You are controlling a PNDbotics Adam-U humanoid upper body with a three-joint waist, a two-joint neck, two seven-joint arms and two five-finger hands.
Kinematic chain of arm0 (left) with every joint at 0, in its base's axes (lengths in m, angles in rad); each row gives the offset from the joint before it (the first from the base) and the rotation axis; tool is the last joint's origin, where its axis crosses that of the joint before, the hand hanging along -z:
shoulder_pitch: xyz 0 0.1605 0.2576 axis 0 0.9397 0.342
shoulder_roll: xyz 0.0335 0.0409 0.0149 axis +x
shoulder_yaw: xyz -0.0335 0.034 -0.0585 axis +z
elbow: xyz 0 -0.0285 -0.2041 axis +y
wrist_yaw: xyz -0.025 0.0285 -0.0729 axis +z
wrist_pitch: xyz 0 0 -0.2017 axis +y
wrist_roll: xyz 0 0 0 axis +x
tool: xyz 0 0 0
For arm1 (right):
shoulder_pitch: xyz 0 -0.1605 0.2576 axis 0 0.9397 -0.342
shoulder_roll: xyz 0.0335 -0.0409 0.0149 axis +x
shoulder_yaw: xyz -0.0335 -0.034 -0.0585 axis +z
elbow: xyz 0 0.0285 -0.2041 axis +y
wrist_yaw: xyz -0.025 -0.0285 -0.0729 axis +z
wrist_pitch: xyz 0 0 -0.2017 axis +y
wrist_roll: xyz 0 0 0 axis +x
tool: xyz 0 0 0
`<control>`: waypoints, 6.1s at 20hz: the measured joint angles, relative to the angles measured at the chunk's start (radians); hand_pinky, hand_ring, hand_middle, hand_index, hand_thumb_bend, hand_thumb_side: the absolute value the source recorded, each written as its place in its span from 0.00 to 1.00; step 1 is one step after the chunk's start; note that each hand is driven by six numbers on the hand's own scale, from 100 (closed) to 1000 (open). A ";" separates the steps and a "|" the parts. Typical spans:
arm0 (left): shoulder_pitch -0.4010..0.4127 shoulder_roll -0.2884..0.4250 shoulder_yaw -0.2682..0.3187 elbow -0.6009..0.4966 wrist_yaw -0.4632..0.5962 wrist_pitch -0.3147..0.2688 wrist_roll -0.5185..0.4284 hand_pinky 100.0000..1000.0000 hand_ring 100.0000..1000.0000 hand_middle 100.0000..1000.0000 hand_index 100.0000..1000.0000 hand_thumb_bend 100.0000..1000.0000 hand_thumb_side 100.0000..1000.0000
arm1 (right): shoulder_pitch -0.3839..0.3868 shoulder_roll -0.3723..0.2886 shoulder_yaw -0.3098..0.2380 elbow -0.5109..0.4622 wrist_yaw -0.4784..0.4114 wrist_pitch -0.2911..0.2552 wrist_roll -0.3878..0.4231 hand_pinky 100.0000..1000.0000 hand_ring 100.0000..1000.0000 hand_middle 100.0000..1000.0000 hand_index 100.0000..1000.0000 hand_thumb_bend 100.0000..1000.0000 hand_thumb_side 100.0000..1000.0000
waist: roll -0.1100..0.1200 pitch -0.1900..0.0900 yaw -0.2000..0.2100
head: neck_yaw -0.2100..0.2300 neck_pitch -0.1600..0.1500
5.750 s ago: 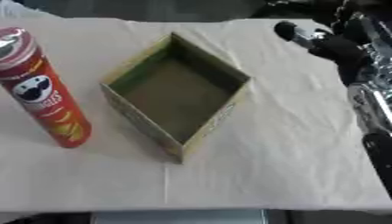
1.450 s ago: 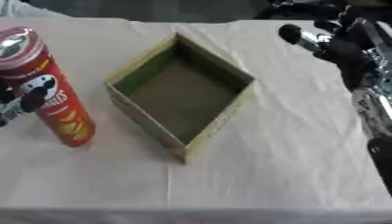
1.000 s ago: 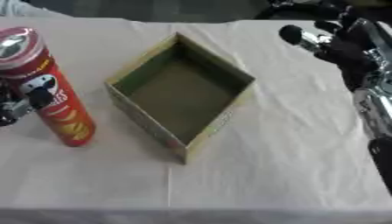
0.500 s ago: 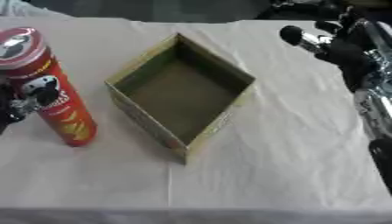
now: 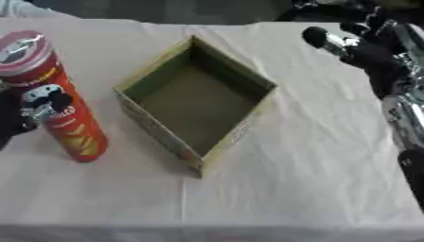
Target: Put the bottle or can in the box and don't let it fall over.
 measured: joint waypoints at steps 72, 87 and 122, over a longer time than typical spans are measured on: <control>-0.478 -0.215 -0.088 0.143 -0.102 0.008 0.157 0.45 0.41 0.27 0.17 0.00 0.00 | -0.031 -0.005 -0.001 -0.003 -0.019 0.005 -0.006 0.97 0.93 0.89 0.99 0.86 0.19 | -0.020 0.006 -0.050 | -0.004 -0.010; -0.455 -0.289 -0.093 0.414 -0.208 -0.140 0.182 0.52 0.57 0.41 0.29 0.00 0.00 | -0.040 -0.006 -0.019 -0.018 -0.031 -0.007 -0.017 0.97 0.93 0.89 0.99 0.86 0.18 | -0.025 0.015 -0.061 | -0.003 -0.011; -0.345 -0.151 -0.049 0.280 -0.316 -0.081 0.078 0.81 1.00 0.90 0.87 0.70 0.35 | -0.023 -0.012 -0.019 -0.018 -0.044 -0.009 -0.023 0.96 0.92 0.89 0.98 0.85 0.17 | 0.001 -0.010 -0.020 | -0.040 -0.009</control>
